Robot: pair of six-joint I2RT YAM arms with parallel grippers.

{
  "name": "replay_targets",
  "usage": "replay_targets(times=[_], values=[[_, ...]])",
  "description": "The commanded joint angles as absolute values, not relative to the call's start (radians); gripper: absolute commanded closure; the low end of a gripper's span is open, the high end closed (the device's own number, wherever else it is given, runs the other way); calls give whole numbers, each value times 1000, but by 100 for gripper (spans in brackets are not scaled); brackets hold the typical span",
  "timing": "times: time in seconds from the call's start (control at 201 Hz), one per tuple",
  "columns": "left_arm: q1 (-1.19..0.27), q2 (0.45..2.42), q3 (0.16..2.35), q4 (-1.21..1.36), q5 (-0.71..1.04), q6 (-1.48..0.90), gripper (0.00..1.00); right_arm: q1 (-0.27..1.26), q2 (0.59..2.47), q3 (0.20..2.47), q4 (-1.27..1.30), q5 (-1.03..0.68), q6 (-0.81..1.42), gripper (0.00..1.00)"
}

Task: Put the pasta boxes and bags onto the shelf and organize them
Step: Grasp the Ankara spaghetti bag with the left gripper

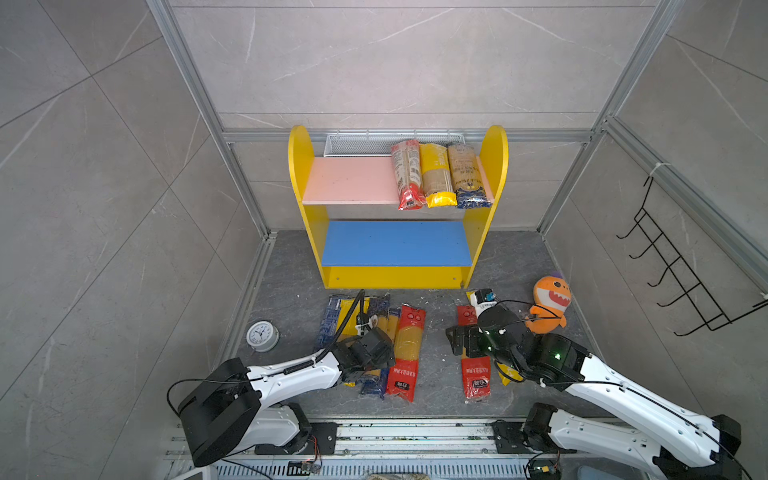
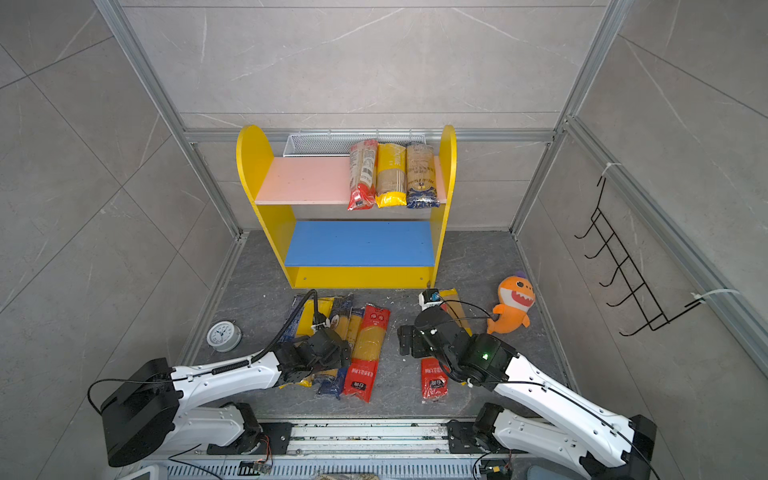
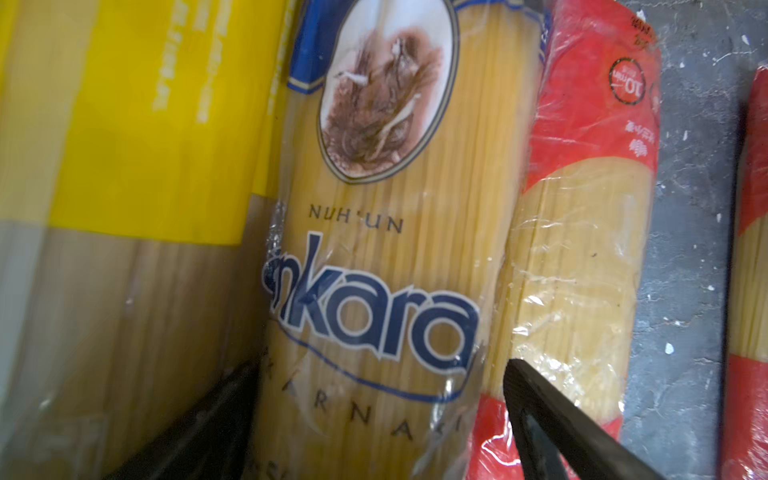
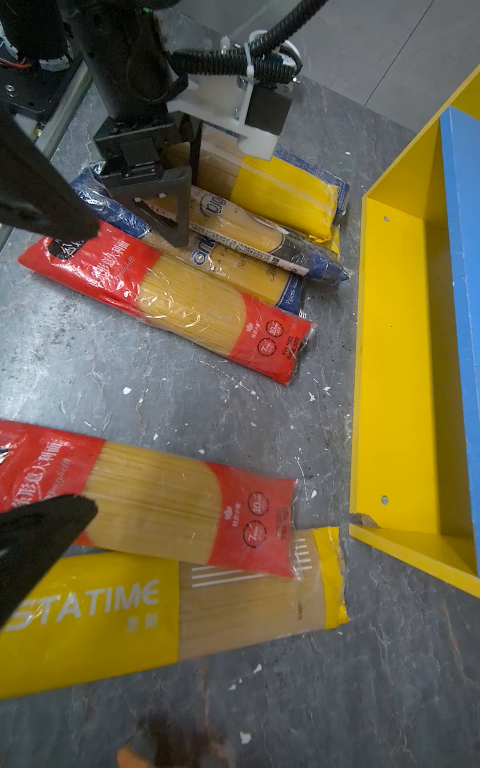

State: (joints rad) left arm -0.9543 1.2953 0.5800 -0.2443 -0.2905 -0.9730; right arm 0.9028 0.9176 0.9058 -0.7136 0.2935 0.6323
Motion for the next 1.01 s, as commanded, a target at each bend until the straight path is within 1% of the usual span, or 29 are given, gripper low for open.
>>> replay_targets(times=[0.0,0.095,0.169,0.194,0.244,0.418,0.503,0.583,0.752,0.842,0.876,1.001], values=[[-966,1320,543,-298,-276,-1019,6,901,902,892,-729,314,611,1],[-975,1316,510,-251,-263,-1032,7,900,893,888,-733,309,610,1],[-985,1315,490,-220,-258,-1040,12,900,884,886,-736,308,611,1],[-988,1314,485,-214,-259,-1042,16,901,883,885,-736,307,611,1],[-995,1313,476,-201,-259,-1043,28,900,879,884,-737,301,611,1],[-1009,1294,453,-176,-260,-1041,52,901,862,879,-749,293,623,1],[-1015,1260,447,-178,-261,-1032,70,901,849,877,-758,293,629,1],[-1017,1214,446,-194,-268,-1021,81,900,839,877,-765,293,632,2],[-1018,1108,461,-280,-298,-990,83,900,834,880,-767,291,638,2],[-1019,1058,476,-340,-317,-981,92,900,839,885,-766,290,640,2],[-1019,1036,481,-357,-318,-976,100,901,840,885,-764,289,641,2],[-1018,954,512,-432,-320,-958,100,900,848,889,-755,281,642,2]])
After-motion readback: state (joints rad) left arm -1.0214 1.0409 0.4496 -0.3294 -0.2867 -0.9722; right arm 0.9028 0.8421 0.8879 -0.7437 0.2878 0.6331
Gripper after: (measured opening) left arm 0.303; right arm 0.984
